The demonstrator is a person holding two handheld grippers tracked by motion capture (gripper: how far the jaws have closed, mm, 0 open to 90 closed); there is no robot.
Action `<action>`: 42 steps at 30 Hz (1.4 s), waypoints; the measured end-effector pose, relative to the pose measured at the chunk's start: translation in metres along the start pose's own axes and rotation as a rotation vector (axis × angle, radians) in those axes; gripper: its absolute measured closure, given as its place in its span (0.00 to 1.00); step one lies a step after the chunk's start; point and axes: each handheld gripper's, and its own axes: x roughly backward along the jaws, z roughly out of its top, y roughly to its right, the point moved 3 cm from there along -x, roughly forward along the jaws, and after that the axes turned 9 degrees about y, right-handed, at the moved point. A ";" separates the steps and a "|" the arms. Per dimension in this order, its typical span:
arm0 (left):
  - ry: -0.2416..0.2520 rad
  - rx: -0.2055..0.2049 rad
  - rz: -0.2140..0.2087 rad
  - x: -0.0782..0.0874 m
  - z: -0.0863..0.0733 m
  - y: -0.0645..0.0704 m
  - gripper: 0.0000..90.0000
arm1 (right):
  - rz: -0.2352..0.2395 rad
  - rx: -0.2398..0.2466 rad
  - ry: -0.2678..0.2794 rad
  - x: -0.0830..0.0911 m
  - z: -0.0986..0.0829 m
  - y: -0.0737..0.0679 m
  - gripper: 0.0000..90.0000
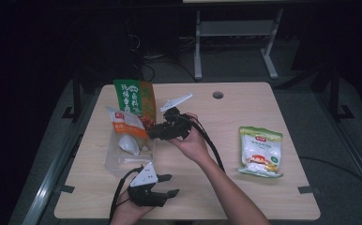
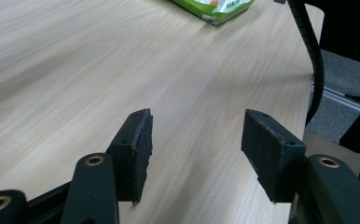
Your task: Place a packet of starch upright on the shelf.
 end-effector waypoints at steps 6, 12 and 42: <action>-0.012 -0.008 0.001 -0.001 0.000 -0.001 0.47 | -0.005 -0.017 -0.008 0.011 -0.004 0.003 0.65; -0.011 -0.010 0.005 -0.001 0.000 -0.002 0.46 | -0.011 -0.024 -0.013 0.021 -0.010 0.006 0.64; -0.008 0.000 0.005 -0.002 0.001 -0.005 0.42 | -0.090 -0.093 -0.032 0.081 -0.041 0.036 0.53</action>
